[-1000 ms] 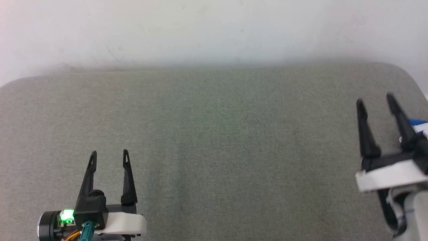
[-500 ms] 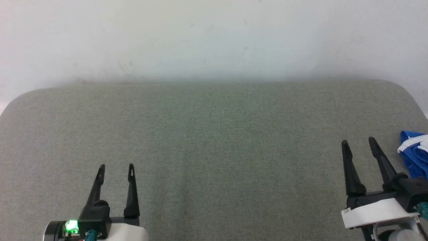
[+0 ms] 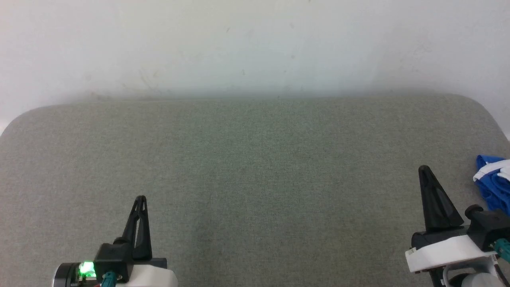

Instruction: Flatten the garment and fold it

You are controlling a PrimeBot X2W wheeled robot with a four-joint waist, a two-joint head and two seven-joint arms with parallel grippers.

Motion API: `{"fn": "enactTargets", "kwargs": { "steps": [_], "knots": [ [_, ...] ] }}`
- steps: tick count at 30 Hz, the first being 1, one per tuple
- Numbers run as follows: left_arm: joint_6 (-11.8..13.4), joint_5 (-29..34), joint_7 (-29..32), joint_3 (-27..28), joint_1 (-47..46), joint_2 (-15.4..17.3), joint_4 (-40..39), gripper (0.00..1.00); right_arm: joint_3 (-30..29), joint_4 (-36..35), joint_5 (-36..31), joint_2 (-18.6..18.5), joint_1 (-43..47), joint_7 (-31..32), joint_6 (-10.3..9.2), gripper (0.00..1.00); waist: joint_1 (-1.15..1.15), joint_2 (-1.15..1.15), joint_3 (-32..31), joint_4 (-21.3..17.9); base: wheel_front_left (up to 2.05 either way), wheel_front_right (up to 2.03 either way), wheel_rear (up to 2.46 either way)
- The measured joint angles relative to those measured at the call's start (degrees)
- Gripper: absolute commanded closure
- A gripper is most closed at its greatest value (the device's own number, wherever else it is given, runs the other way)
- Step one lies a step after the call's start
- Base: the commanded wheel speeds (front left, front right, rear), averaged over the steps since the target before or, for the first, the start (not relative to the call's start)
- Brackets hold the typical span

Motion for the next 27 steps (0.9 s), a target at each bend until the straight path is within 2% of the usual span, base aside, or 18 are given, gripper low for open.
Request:
{"fn": "enactTargets", "kwargs": {
  "steps": [27],
  "knots": [
    [-2.02,0.48,3.02,1.20,-0.88,-1.22,0.37,1.00,0.37,-0.03,-1.56,0.37,-0.06,3.05,0.00,1.00,0.00,0.00,0.26,-0.31,0.00,0.00,0.00]
  ]
}}
